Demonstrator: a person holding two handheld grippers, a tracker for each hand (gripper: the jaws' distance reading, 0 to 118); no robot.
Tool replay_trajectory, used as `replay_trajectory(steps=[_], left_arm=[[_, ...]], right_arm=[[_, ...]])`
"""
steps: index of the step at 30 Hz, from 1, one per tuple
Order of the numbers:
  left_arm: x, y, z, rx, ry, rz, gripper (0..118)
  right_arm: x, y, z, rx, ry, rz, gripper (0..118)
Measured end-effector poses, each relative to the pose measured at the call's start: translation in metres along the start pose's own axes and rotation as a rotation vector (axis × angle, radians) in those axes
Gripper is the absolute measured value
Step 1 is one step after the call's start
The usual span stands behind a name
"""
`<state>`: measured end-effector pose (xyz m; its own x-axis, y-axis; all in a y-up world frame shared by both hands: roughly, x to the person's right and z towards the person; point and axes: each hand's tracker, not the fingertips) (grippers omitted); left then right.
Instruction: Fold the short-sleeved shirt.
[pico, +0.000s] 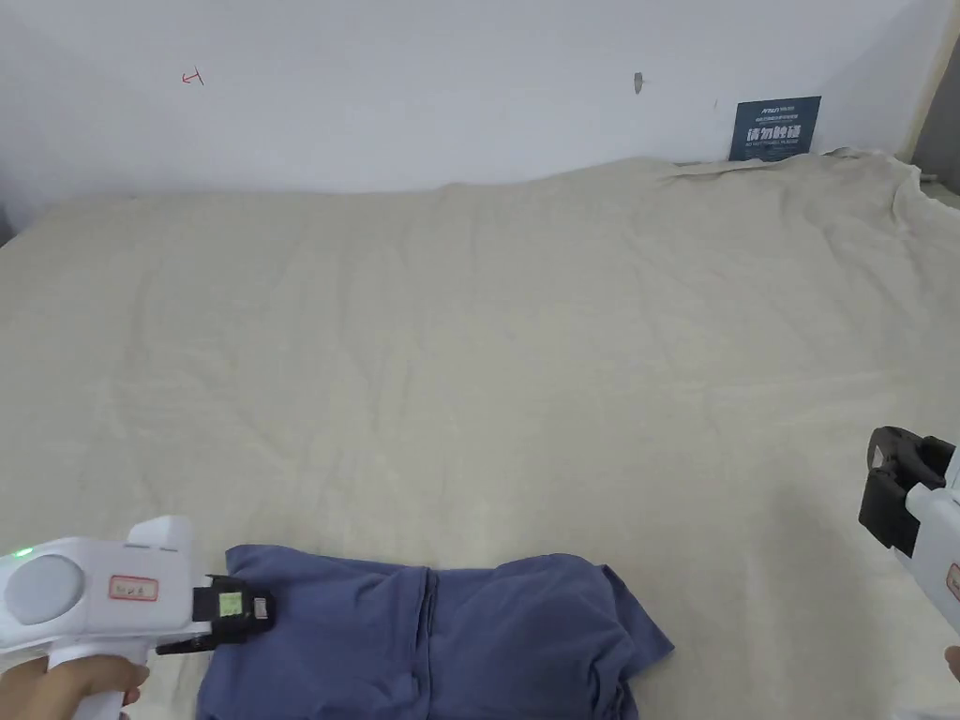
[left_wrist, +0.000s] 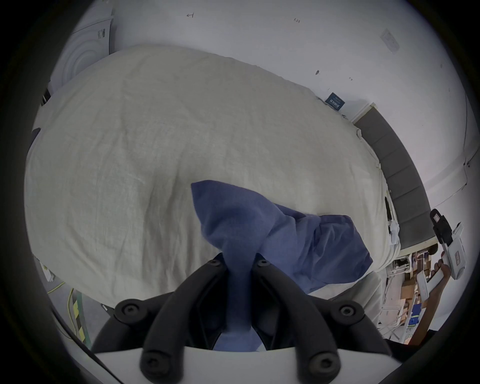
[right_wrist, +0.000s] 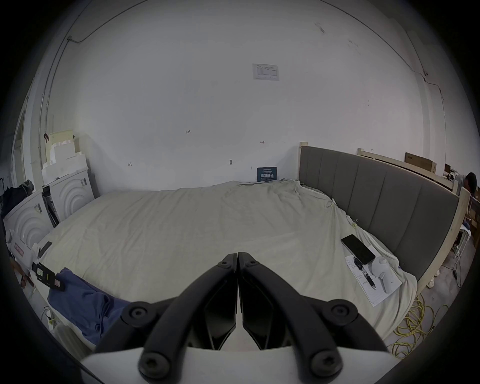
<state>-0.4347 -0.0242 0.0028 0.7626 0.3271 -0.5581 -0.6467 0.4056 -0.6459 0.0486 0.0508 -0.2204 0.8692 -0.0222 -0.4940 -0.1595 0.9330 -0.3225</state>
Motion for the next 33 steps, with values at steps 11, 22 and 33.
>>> replay_trajectory(steps=[11,22,33], left_arm=[[0.131,0.015,-0.053,-0.118,-0.162,-0.233,13],[0.225,-0.001,-0.134,-0.227,-0.226,-0.306,13],[0.253,-0.019,-0.158,-0.247,-0.149,-0.369,51]], right_arm=[[0.006,-0.003,0.003,0.0,-0.001,-0.007,0],[0.014,-0.005,0.007,-0.003,-0.022,-0.01,0],[0.024,-0.006,0.014,-0.002,-0.043,-0.015,0]])
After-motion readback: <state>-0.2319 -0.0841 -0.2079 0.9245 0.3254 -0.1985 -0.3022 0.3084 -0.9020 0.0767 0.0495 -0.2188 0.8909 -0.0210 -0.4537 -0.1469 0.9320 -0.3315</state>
